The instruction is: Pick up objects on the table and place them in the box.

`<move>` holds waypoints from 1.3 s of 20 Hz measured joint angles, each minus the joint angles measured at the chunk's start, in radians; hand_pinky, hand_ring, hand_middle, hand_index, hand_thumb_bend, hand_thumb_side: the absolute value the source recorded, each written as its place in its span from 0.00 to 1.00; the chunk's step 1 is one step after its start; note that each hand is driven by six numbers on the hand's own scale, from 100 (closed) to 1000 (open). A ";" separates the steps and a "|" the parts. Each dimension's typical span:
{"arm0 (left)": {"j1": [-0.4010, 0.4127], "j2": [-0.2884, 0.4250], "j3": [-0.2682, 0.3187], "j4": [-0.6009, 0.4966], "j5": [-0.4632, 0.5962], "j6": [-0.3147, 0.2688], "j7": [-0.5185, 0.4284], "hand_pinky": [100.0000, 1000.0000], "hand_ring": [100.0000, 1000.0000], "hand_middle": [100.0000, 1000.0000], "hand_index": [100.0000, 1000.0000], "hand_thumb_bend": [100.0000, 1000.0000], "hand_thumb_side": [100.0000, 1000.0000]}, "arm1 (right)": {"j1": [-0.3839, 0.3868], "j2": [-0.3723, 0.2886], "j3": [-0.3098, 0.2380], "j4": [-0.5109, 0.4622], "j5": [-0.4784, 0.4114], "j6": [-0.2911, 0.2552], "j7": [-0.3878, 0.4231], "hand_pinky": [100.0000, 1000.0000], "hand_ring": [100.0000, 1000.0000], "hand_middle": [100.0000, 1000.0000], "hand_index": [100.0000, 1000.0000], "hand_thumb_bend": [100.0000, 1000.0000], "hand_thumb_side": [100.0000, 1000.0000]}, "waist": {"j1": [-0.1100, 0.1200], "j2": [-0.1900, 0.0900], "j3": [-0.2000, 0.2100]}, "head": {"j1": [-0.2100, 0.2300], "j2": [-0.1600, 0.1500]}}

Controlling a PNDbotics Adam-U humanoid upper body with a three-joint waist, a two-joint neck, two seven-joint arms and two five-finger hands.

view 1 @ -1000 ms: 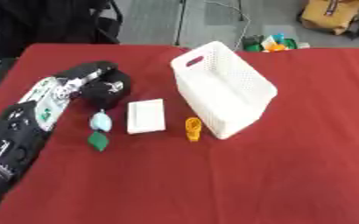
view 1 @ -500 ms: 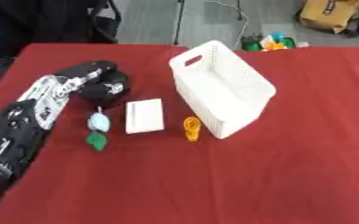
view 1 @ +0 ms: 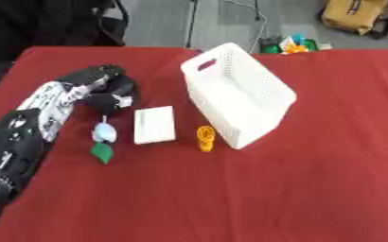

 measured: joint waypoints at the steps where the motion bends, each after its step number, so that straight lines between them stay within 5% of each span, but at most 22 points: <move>1: 0.000 0.000 0.000 0.001 -0.001 -0.002 0.002 0.56 1.00 1.00 1.00 0.40 0.85 | 0.000 0.000 0.000 0.000 -0.002 0.000 -0.001 0.56 0.52 0.48 0.54 0.00 0.93 | 0.000 0.000 0.000 | 0.000 0.000; 6: 0.000 -0.005 0.001 0.006 0.005 -0.002 0.038 0.41 1.00 1.00 1.00 0.23 0.83 | 0.000 0.000 0.000 0.000 -0.008 0.002 -0.005 0.56 0.52 0.47 0.53 0.00 0.93 | -0.003 0.001 0.003 | 0.000 0.000; 10: 0.002 -0.009 0.001 0.011 0.025 0.000 0.078 0.29 0.89 0.99 1.00 0.13 0.78 | 0.000 0.000 0.000 0.000 -0.008 0.003 -0.008 0.56 0.52 0.47 0.53 0.00 0.93 | -0.006 0.001 0.006 | 0.000 0.000; 15: 0.007 -0.010 -0.005 0.011 0.049 0.004 0.112 0.00 0.85 0.93 0.93 0.00 0.74 | 0.000 0.000 0.000 0.000 -0.008 0.004 -0.012 0.56 0.52 0.47 0.53 0.00 0.93 | -0.006 0.001 0.007 | 0.001 0.000; 21: 0.007 -0.010 -0.011 0.011 0.071 0.003 0.119 0.00 0.85 0.93 0.88 0.09 0.63 | 0.000 0.000 0.000 0.000 -0.008 0.003 -0.015 0.56 0.52 0.47 0.53 0.00 0.93 | -0.006 0.001 0.010 | 0.002 0.000; 26: 0.007 -0.010 -0.011 0.011 0.071 0.001 0.117 0.00 0.79 0.86 0.81 0.01 0.55 | 0.000 0.000 0.000 0.000 -0.008 0.003 -0.020 0.56 0.52 0.47 0.53 0.00 0.93 | -0.007 0.001 0.010 | 0.002 0.000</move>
